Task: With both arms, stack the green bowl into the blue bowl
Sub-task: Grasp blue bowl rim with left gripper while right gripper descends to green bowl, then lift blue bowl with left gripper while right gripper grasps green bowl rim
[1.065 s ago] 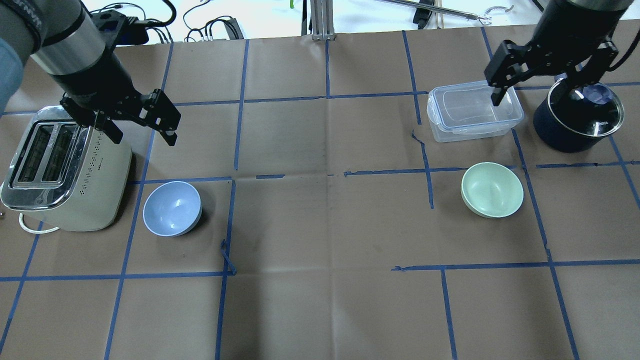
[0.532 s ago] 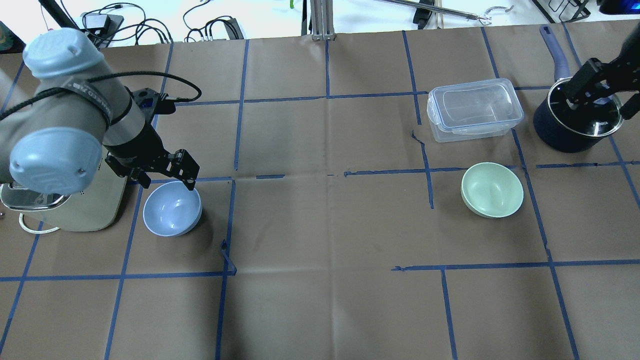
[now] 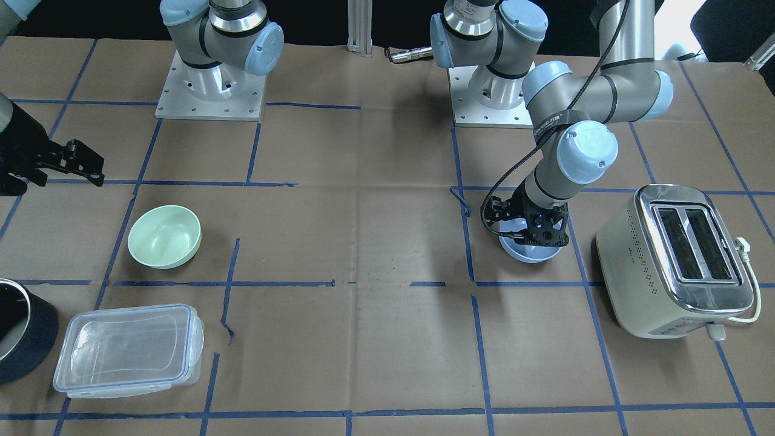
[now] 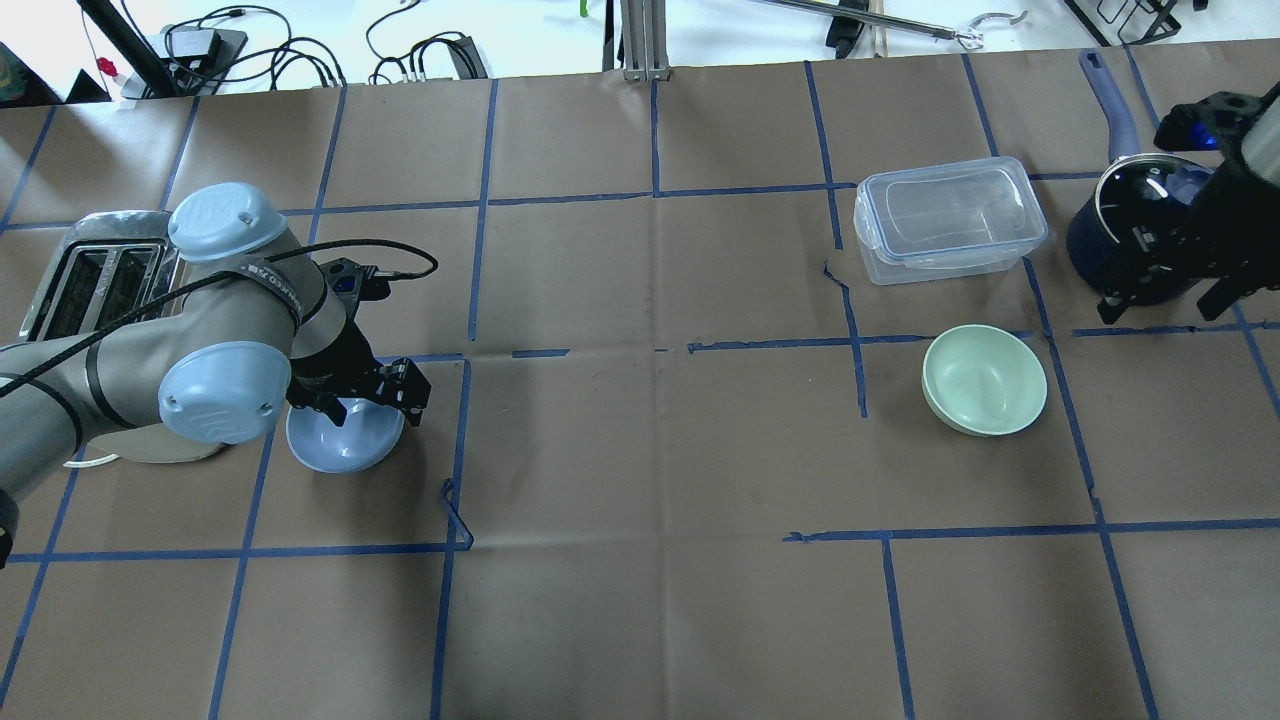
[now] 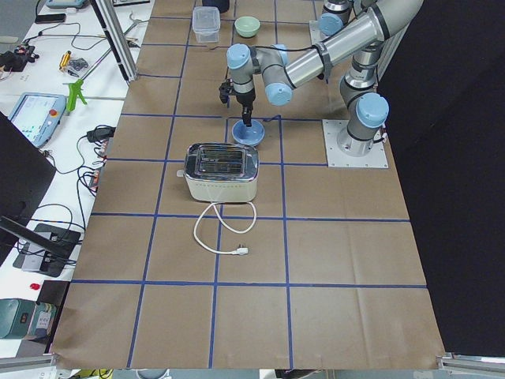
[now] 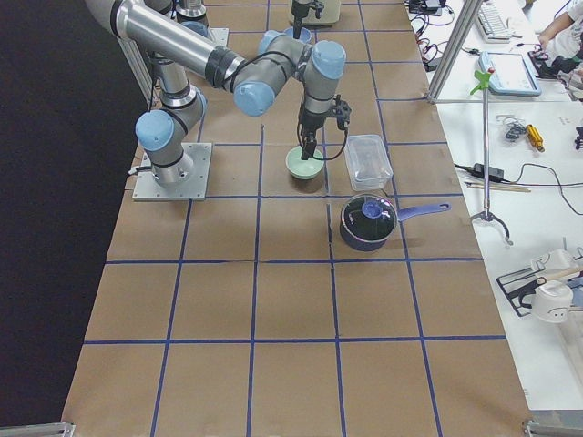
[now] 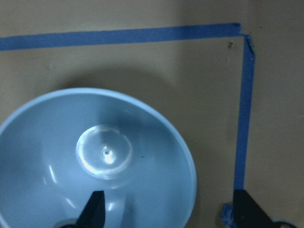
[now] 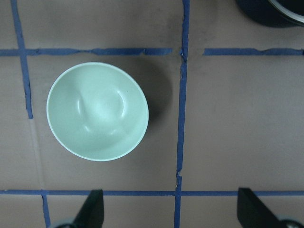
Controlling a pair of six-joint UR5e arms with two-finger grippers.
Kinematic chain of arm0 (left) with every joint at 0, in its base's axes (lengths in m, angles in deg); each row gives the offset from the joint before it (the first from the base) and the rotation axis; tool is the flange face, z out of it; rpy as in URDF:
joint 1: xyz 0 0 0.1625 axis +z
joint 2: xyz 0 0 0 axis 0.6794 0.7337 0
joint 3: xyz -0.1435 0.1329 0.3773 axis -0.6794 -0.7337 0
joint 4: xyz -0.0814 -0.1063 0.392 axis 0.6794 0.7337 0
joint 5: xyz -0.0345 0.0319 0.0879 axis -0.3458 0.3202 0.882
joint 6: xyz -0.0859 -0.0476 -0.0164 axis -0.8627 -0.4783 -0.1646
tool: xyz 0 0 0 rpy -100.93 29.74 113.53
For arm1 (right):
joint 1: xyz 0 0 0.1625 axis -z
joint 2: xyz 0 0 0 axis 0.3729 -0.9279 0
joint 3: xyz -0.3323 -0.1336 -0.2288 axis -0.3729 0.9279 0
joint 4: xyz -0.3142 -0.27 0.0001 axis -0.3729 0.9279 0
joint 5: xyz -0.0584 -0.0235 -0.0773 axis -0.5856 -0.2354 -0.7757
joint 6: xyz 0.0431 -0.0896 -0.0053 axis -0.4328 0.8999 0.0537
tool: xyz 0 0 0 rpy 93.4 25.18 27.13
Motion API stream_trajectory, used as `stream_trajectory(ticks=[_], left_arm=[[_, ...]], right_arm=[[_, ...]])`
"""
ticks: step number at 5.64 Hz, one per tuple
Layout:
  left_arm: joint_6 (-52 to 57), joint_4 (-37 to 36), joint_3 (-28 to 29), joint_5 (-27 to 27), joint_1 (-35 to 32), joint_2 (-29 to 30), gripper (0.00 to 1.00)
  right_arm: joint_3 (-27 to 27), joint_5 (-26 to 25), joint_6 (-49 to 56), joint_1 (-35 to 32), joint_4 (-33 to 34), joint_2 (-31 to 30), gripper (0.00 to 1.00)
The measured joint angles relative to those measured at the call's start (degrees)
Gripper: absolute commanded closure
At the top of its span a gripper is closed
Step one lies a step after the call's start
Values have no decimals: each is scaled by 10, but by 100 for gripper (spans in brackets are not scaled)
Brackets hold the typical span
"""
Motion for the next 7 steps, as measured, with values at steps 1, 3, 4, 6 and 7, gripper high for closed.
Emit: stream_trajectory(ticks=[1,3,4,6,7], left_arm=[[-15,-8,-2,-1,-3,12,62],[-35,-12,0,3,-5,21,100],[-36,-13,2,3,-6,21,100],[-49,-13,13,6,-28,12,100],[-78,-1,43,8,-70,9,100]], right_arm=[[-61,2,-21,-3,86,4,0],[-106,10,-43,-7,165,39,0],[-111,12,-44,-8,187,61,0],[-114,12,-42,-10,204,94,28],[-114,11,-41,-10,206,98,63]])
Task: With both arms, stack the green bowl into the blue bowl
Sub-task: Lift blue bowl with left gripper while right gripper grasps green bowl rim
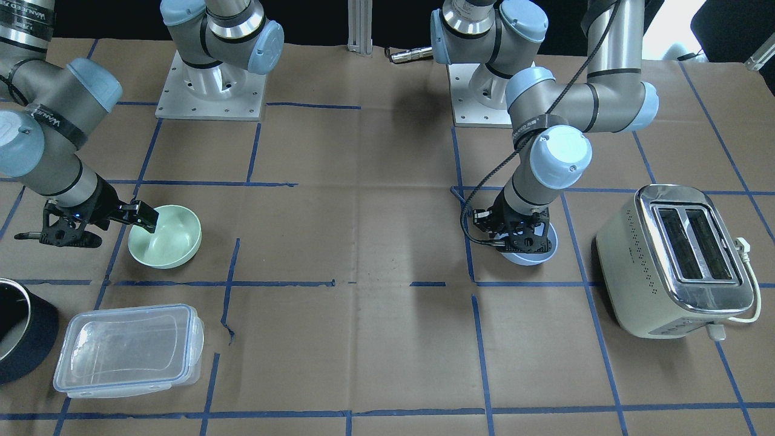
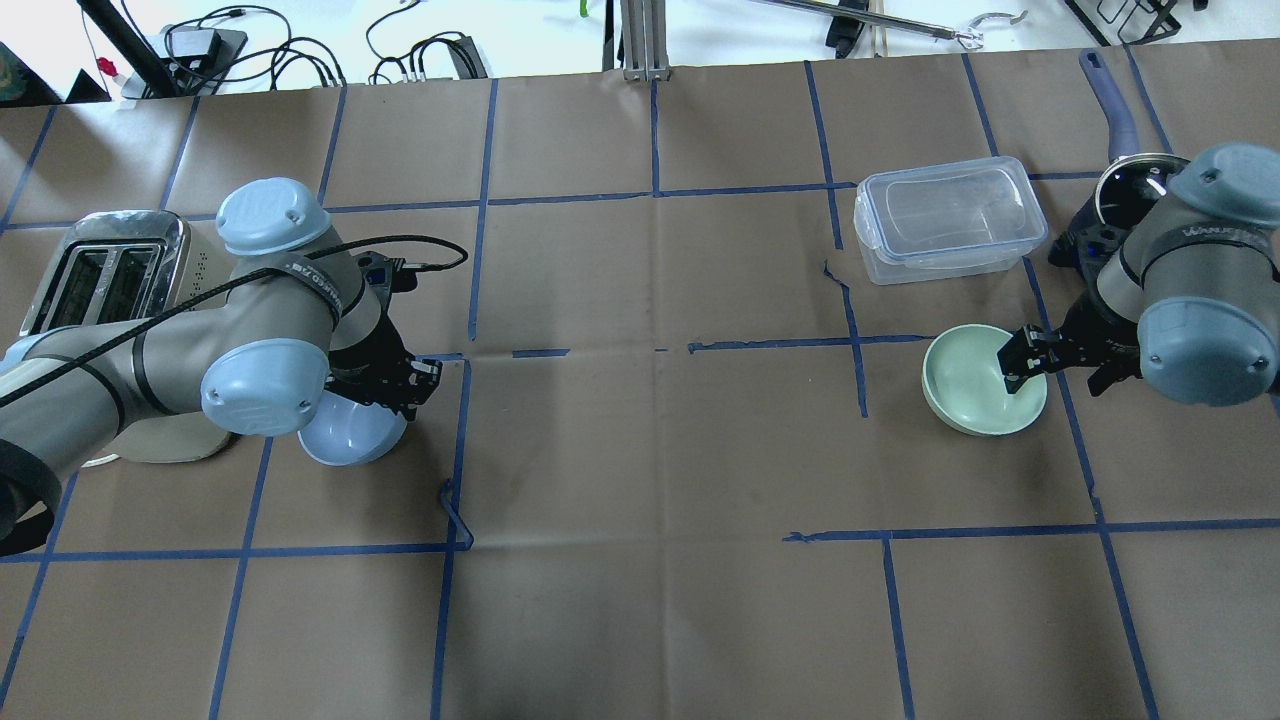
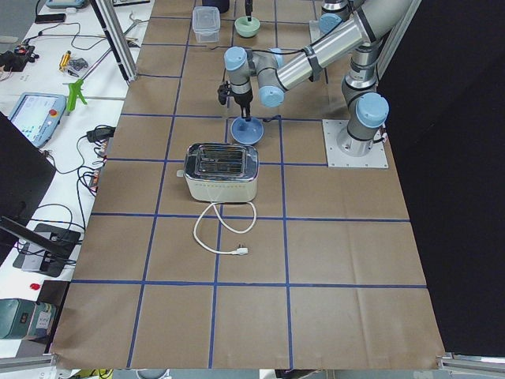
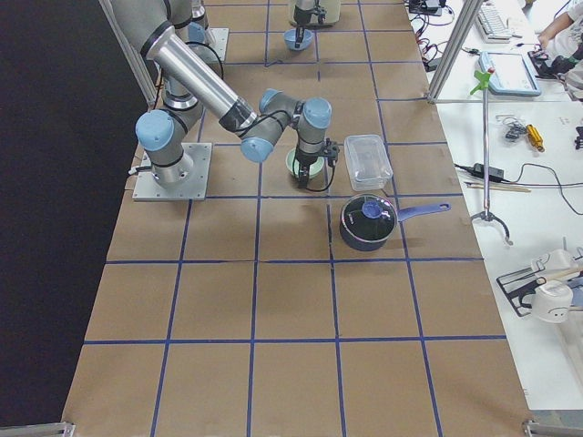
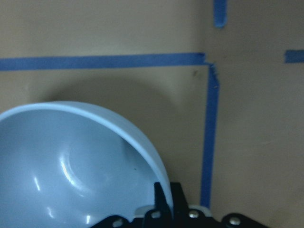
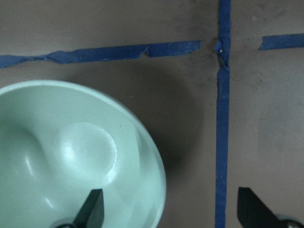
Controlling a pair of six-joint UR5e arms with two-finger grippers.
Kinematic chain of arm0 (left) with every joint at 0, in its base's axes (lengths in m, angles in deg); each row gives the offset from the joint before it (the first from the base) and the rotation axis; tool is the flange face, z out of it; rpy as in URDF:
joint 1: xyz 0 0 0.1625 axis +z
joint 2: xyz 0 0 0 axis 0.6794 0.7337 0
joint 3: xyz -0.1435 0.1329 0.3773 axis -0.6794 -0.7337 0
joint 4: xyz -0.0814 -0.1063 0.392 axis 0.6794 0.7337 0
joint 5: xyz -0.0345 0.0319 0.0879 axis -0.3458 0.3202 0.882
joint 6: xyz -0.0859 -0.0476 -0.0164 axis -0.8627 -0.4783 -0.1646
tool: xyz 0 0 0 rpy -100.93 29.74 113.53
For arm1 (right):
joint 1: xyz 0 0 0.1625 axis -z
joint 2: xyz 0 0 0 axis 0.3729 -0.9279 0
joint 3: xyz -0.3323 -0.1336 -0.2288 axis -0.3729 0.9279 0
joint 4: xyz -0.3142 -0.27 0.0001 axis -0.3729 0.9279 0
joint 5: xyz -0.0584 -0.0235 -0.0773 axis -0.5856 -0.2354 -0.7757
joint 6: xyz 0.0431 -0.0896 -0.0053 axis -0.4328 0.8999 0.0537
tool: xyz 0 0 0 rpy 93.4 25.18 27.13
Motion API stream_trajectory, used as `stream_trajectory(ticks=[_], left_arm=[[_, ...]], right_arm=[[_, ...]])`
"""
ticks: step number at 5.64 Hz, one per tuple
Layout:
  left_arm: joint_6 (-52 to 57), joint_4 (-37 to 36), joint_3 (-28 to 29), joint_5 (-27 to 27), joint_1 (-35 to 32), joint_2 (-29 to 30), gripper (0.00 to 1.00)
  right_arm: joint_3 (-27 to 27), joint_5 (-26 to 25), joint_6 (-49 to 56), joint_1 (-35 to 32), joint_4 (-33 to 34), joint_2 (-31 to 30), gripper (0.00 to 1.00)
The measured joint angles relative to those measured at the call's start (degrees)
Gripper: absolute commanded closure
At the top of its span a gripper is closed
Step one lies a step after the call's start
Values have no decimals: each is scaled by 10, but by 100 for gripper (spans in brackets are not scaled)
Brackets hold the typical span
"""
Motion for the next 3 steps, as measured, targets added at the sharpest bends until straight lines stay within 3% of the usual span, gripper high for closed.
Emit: stream_trajectory(ticks=[1,3], left_arm=[[-36,19,47,1,-60,8,100],[-88,29,157,-1,-178,74,99]], right_arm=[[1,0,1,0,1,1,90],[4,0,3,0,1,-1,93]])
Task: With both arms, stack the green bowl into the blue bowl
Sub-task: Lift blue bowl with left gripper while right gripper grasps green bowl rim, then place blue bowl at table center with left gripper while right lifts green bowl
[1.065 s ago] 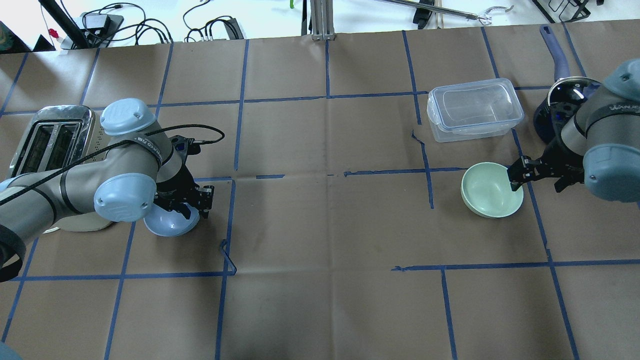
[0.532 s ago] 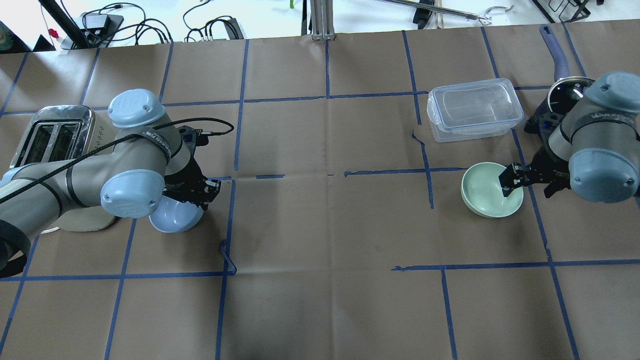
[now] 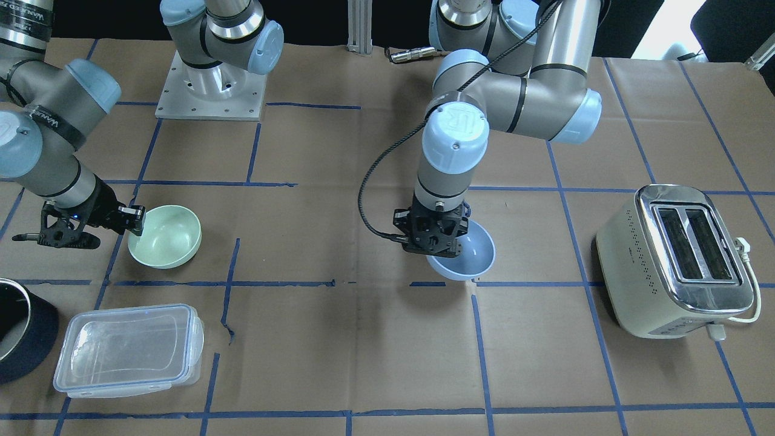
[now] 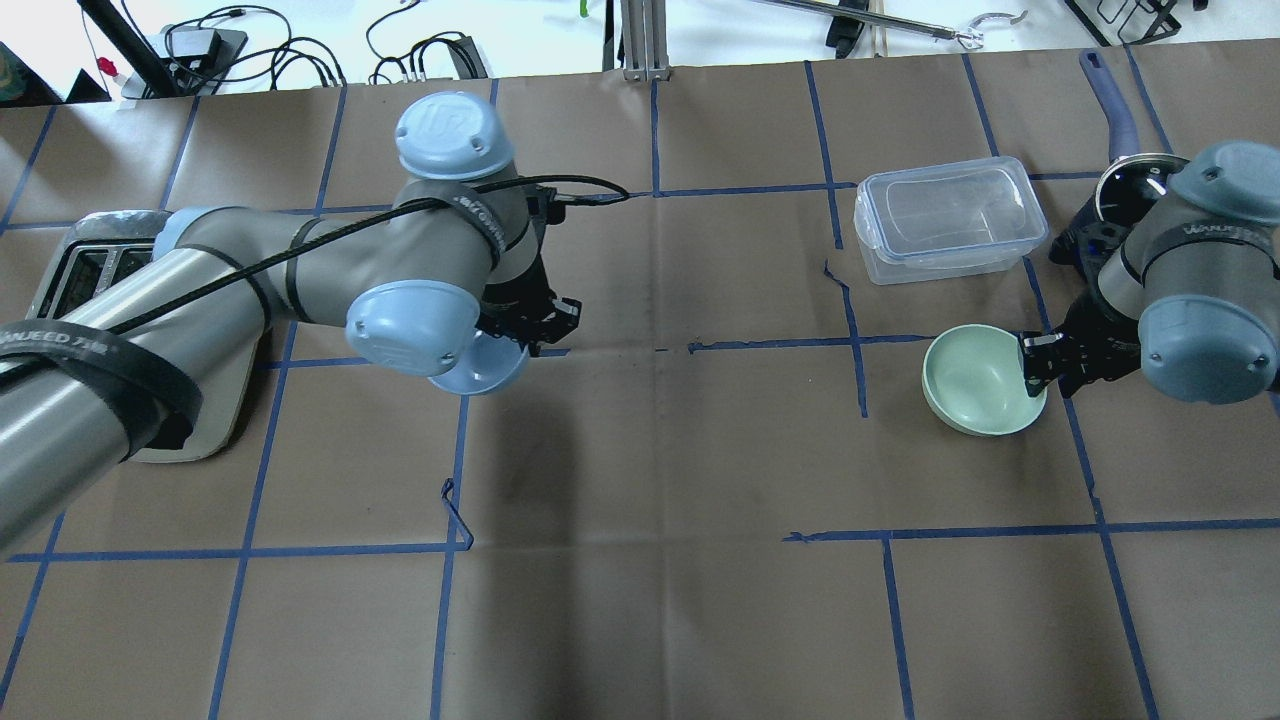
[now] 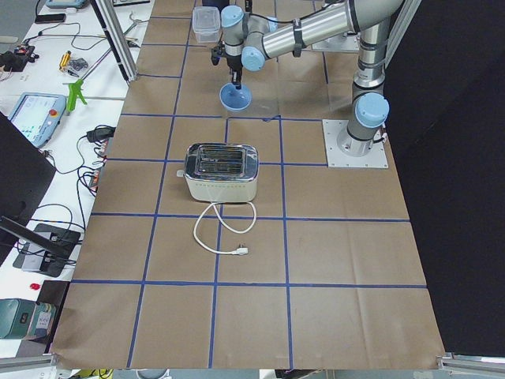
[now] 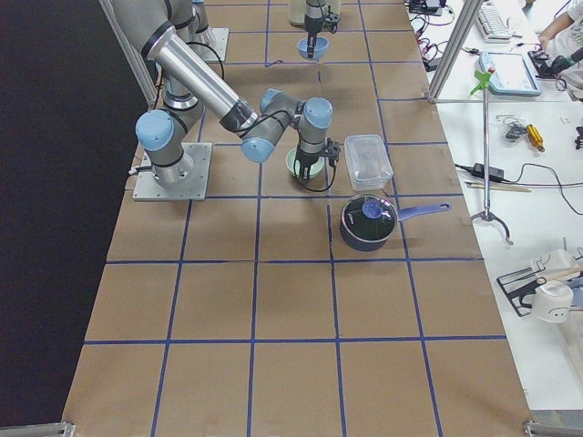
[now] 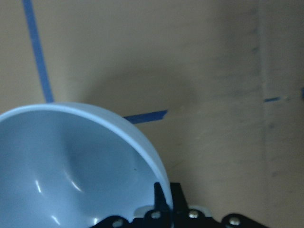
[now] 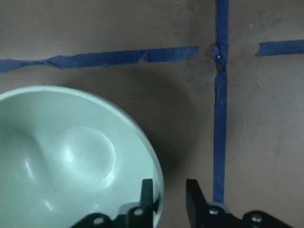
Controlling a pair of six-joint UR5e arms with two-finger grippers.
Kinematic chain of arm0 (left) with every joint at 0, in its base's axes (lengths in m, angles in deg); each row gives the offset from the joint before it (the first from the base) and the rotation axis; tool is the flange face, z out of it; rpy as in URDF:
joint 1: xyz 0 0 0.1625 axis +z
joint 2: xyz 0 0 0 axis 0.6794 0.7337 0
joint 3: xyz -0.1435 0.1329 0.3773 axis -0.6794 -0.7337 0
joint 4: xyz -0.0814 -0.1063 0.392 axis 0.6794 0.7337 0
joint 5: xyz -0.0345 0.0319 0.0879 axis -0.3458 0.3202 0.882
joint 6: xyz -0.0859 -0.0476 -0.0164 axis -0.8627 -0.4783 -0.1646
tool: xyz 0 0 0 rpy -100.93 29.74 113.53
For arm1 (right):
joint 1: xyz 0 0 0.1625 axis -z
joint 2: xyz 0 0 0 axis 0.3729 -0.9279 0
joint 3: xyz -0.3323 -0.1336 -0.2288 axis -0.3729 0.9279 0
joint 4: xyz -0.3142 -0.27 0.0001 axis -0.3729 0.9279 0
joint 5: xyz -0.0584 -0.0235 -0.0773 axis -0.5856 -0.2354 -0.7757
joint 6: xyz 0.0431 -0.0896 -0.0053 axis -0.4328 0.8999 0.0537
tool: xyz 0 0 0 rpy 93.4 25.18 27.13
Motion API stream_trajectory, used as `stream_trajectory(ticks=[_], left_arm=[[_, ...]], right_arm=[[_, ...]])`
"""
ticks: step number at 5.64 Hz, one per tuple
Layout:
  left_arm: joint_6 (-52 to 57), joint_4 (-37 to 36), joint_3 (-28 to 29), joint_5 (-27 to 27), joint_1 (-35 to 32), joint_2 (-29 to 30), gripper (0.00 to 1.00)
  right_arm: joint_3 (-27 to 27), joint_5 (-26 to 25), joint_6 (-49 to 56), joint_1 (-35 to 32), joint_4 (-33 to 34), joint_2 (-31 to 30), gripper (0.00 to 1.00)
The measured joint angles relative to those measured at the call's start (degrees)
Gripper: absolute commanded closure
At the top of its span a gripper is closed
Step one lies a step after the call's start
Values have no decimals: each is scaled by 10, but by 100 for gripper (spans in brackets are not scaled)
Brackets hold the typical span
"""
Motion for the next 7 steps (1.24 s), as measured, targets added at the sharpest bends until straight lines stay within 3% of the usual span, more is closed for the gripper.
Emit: stream_trajectory(ticks=[2,4,5,6,7], left_arm=[[-9,-20,104,-3,-78,83,99],[-3,-28,119,-1,-104,118,91],[-4,-30,116,-1,-113,131,11],[-5,-30,112,0,-121,137,1],[-6,-29,110,0,-122,132,1]], right_arm=[[10,0,1,0,-3,-5,93],[81,-3,-2,-17,-72,-12,94],[143,-5,-4,-29,-152,-17,93],[207,-3,-5,-34,-238,-23,94],[247,8,-5,-36,-302,-35,94]])
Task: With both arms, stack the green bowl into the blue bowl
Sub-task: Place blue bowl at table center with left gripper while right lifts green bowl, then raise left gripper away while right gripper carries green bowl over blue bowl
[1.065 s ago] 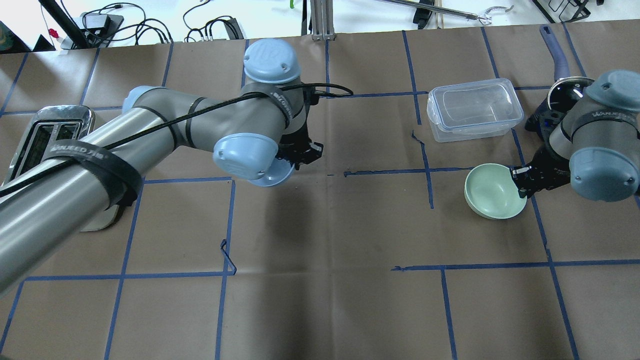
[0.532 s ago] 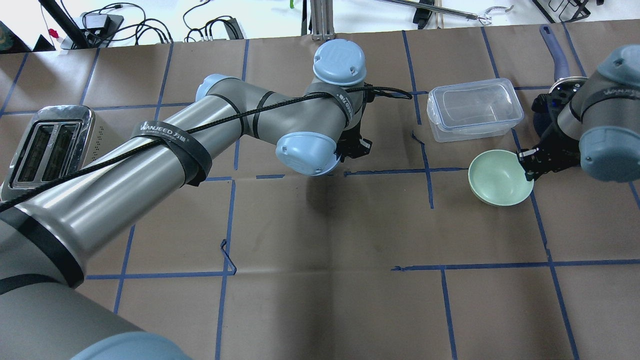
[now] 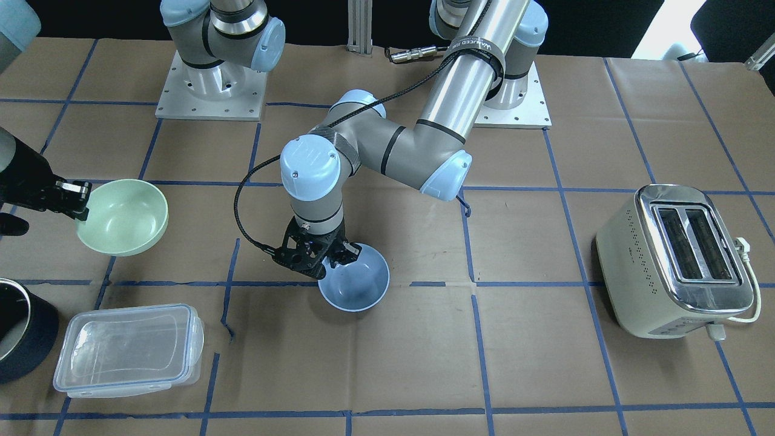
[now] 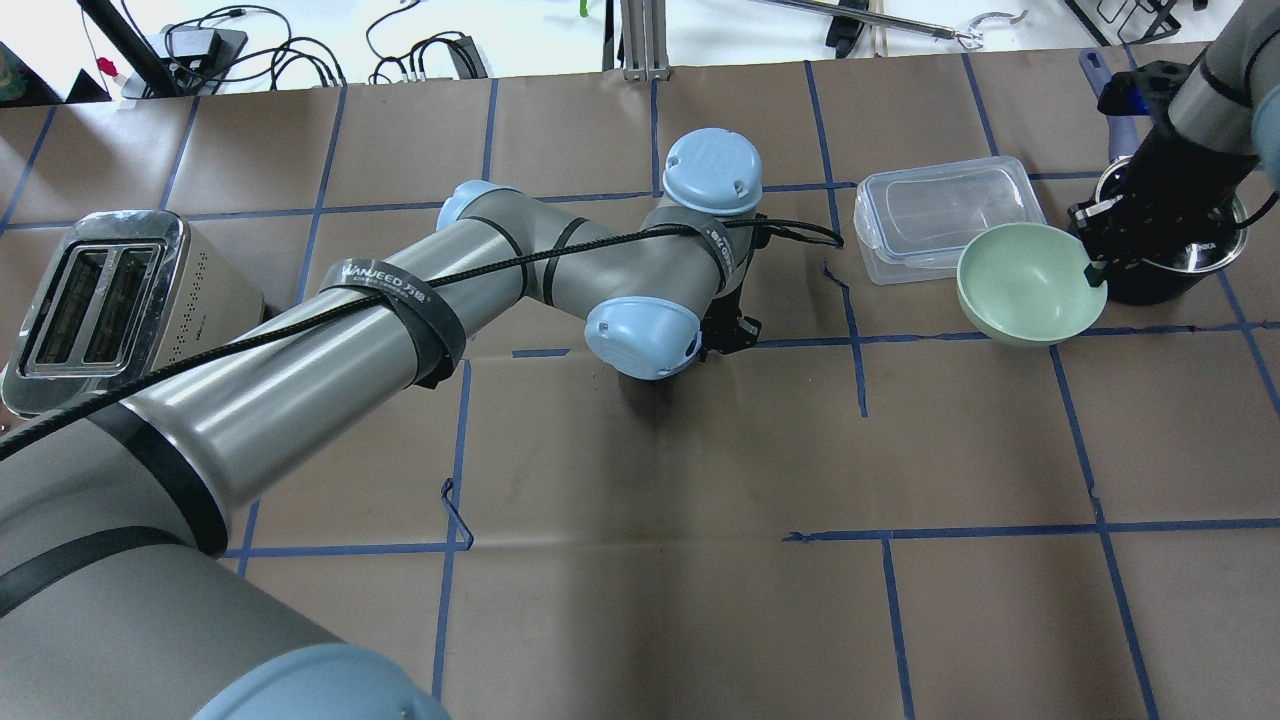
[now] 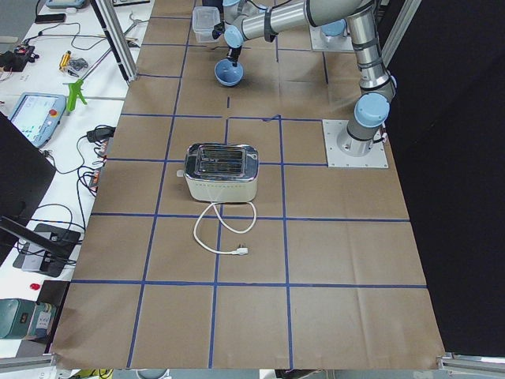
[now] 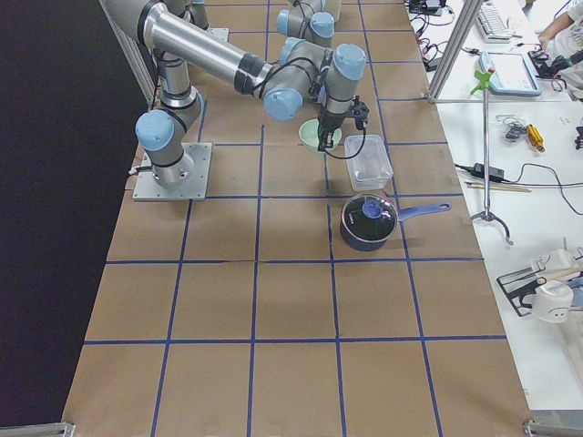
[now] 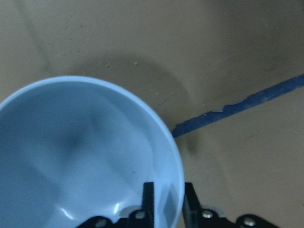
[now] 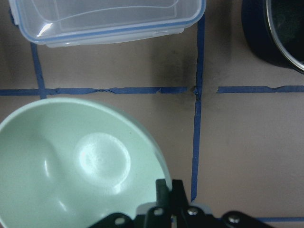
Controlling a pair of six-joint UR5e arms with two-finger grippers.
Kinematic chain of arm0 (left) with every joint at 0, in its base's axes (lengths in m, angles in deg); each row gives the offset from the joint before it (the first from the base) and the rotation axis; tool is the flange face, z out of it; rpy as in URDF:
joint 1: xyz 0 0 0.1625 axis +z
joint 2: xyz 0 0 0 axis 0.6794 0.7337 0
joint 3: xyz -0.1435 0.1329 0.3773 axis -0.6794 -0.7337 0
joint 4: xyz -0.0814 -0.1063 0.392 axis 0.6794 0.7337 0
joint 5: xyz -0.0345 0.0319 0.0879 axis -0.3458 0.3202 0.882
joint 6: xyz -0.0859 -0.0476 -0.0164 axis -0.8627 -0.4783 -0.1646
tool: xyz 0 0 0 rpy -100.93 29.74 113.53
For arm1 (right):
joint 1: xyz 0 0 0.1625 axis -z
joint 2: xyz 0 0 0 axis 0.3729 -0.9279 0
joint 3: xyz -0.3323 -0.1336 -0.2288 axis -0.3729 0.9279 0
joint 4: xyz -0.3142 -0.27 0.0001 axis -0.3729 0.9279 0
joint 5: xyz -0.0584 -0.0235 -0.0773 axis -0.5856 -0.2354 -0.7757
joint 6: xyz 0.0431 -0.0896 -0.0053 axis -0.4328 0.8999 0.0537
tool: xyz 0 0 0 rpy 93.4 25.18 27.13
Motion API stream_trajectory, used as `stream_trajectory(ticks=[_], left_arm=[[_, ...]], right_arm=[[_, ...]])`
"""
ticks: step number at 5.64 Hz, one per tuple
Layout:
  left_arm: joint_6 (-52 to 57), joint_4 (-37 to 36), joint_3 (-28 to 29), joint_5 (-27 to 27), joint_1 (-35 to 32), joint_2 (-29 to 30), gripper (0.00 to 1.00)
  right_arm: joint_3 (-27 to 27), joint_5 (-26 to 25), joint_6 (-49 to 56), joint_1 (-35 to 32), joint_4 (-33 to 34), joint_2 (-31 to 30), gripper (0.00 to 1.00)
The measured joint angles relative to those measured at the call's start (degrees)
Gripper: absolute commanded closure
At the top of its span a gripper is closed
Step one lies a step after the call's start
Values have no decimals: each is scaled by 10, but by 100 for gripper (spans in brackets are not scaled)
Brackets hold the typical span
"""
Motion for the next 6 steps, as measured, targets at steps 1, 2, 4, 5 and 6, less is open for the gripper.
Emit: stream_trajectory(ticks=[1,2,4,5,6], left_arm=[[-1,3,2,1,1,-14,1],[-3,15,6,1,11,-42,1],[13,134,13,-5,92,-161,1],[31,223,14,-4,143,-228,1],[47,294,14,-2,190,-278,1]], right_arm=[[17,17,0,-4,-39,-21,94],[21,27,-2,-16,-57,-39,94],[21,32,-31,-46,-62,-43,94],[21,32,-51,-63,-56,-40,94],[20,32,-94,-96,-38,-31,94]])
